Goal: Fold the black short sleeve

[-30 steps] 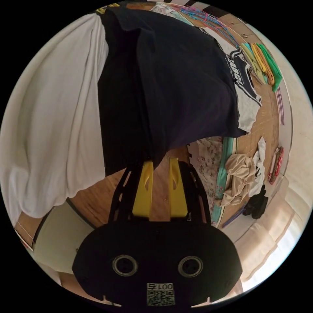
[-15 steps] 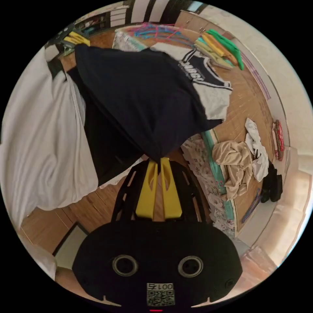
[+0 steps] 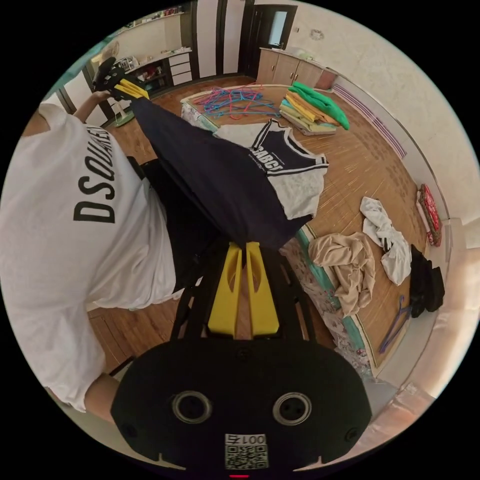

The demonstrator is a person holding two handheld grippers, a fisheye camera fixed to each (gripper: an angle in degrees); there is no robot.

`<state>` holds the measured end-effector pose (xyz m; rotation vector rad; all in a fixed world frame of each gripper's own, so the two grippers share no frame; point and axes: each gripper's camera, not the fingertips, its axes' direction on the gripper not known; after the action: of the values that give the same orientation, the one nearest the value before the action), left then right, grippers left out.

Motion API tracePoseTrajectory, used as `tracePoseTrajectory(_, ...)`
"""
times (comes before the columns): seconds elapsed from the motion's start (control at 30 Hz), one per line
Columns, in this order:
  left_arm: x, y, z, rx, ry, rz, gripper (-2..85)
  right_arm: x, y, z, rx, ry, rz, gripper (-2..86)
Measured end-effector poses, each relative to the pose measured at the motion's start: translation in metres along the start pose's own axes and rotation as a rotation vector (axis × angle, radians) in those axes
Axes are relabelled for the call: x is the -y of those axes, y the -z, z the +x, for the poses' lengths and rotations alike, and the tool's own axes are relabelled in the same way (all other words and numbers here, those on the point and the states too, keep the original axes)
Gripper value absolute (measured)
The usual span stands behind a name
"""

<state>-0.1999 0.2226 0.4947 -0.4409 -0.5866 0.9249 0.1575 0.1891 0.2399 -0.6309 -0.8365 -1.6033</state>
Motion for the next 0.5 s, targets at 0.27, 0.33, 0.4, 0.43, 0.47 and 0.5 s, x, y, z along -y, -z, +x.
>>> tracePoseTrajectory(0.27, 0.064, -0.085, -0.237, -0.053, 0.227, 0.006, -1.0, 0.098, -0.04, 0.18, -0.13, -0.086, 0.108, 1.3)
tracePoseTrajectory(0.33, 0.084, -0.118, -0.293, -0.089, 0.278, -0.045, -1.0, 0.129, -0.062, 0.23, -0.119, -0.145, 0.095, 1.4)
tracePoseTrajectory(0.4, 0.103, -0.157, -0.344, -0.118, 0.347, -0.097, -1.0, 0.159, -0.092, 0.279, -0.096, -0.213, 0.064, 1.5)
tracePoseTrajectory(0.43, 0.115, -0.186, -0.375, -0.147, 0.391, -0.139, -1.0, 0.177, -0.116, 0.31, -0.073, -0.265, 0.034, 1.7)
tracePoseTrajectory(0.47, 0.124, -0.216, -0.403, -0.169, 0.442, -0.177, -1.0, 0.193, -0.142, 0.339, -0.05, -0.32, 0.003, 1.8)
tracePoseTrajectory(0.5, 0.128, -0.232, -0.415, -0.186, 0.465, -0.199, -1.0, 0.2, -0.156, 0.352, -0.036, -0.345, -0.016, 1.9)
